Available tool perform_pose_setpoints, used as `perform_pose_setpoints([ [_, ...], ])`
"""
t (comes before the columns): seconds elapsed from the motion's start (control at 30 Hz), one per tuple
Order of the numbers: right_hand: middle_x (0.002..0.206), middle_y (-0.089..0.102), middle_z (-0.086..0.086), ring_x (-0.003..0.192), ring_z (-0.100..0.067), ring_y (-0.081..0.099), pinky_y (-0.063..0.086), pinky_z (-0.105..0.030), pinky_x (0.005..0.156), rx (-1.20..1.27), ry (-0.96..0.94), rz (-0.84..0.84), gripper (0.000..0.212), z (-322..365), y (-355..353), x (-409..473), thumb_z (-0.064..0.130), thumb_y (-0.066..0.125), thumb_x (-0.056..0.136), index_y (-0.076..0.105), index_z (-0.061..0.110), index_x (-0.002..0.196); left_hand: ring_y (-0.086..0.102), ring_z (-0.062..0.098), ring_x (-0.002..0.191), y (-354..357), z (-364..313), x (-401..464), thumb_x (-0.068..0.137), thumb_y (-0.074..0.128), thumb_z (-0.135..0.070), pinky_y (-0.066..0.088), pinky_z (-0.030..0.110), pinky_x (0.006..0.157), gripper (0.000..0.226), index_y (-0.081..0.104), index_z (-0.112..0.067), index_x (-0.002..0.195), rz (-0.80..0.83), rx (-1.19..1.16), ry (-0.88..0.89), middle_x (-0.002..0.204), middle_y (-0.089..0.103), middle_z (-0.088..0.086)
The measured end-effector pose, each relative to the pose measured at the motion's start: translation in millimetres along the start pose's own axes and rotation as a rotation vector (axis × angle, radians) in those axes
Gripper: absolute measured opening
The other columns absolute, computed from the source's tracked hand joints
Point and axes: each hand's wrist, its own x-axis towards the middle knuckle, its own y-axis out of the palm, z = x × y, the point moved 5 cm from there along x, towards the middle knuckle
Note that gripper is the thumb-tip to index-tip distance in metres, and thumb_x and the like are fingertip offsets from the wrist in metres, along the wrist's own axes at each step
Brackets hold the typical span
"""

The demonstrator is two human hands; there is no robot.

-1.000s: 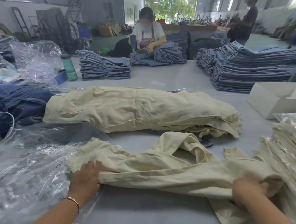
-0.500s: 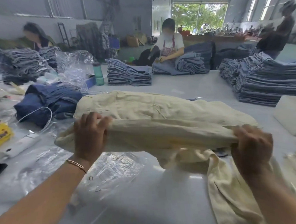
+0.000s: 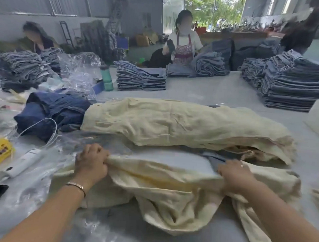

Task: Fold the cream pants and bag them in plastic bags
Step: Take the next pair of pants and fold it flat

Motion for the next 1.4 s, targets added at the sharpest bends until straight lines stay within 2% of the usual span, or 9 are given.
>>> perform_pose_setpoints([
  [0.2,0.140,0.026,-0.006,0.128,-0.025,0.031,0.039,-0.038,0.100,0.192,0.404,-0.186,0.083,-29.1,47.6,-22.9,0.056,0.061,0.076,0.024,0.022,0.142,0.061,0.021,0.091,51.7,-64.4,-40.3,0.073,0.047,-0.039,0.041,0.031,0.081,0.031,0.068,-0.022,0.088,-0.068,-0.179,0.514,0.095,0.065,-0.005],
  [0.37,0.156,-0.013,-0.014,0.142,-0.041,0.009,0.032,-0.056,0.107,0.477,0.633,0.081,0.109,-56.8,100.4,-48.2,0.061,0.065,0.076,-0.012,0.037,0.149,0.057,0.012,0.104,76.6,-153.4,-61.0,0.069,0.049,-0.069,0.037,0.026,0.093,0.056,0.060,-0.032,0.109,0.213,-0.206,0.694,0.107,0.064,-0.012],
  [0.57,0.134,0.047,-0.014,0.122,-0.031,0.049,0.046,-0.034,0.087,0.459,0.657,0.045,0.090,-72.0,93.5,-50.7,0.046,0.066,0.078,0.014,0.008,0.141,0.058,0.026,0.108,92.8,-194.8,-69.3,0.083,0.051,-0.042,0.045,0.032,0.082,0.033,0.060,-0.024,0.109,0.433,-0.141,0.565,0.110,0.066,0.001],
  [0.73,0.106,0.064,-0.018,0.097,-0.034,0.062,0.045,-0.035,0.076,0.399,0.692,-0.310,0.034,-113.6,62.4,-68.8,0.025,0.050,0.087,0.047,0.007,0.115,0.066,0.024,0.087,20.3,-163.5,-24.8,0.074,0.044,-0.028,0.049,0.033,0.071,0.036,0.067,-0.027,0.101,0.034,-0.645,0.295,0.089,0.072,0.001],
  [0.93,0.083,0.061,-0.024,0.078,-0.043,0.055,0.035,-0.043,0.064,0.332,0.637,-1.100,0.029,-152.0,16.1,-122.7,0.012,0.043,0.071,0.065,0.004,0.088,0.051,0.029,0.082,-9.1,-165.6,-71.7,0.075,0.048,-0.018,0.038,0.038,0.073,0.026,0.053,-0.017,0.101,-0.605,-0.540,0.621,0.086,0.062,0.011],
  [1.07,0.114,0.060,-0.003,0.110,-0.027,0.055,0.042,-0.040,0.089,0.178,0.464,-0.175,0.033,-166.5,62.5,-116.8,0.019,0.037,0.082,0.061,0.028,0.101,0.060,0.017,0.070,69.7,-184.3,-130.7,0.046,0.070,-0.042,0.043,0.023,0.063,0.040,0.058,-0.025,0.079,-0.034,-0.137,0.970,0.073,0.058,-0.007],
  [1.13,0.123,0.056,0.009,0.119,-0.015,0.050,0.035,-0.035,0.096,0.185,0.376,0.240,0.026,-158.2,93.9,-126.7,0.022,0.042,0.084,0.056,0.039,0.096,0.062,0.013,0.086,94.7,-180.0,-136.4,0.054,0.061,-0.051,0.040,0.018,0.070,0.039,0.057,-0.027,0.085,0.306,-0.102,0.794,0.083,0.059,-0.011],
  [1.27,0.126,0.043,0.023,0.122,-0.013,0.044,0.034,-0.035,0.092,0.192,0.148,0.058,0.014,-129.1,99.3,-132.5,0.029,0.055,0.073,0.042,0.032,0.077,0.061,0.022,0.099,102.1,-181.8,-135.5,0.065,0.045,-0.045,0.035,0.028,0.069,0.038,0.050,-0.025,0.098,0.331,-0.124,0.664,0.086,0.057,-0.007],
  [1.4,0.141,0.037,0.013,0.126,-0.018,0.044,0.039,-0.030,0.091,0.378,0.014,0.101,0.072,-107.9,120.9,-135.6,0.033,0.062,0.079,0.026,0.040,0.141,0.060,0.024,0.106,93.6,-183.6,-132.6,0.078,0.047,-0.036,0.041,0.031,0.076,0.038,0.049,-0.033,0.116,0.295,-0.082,0.640,0.109,0.067,-0.003],
])
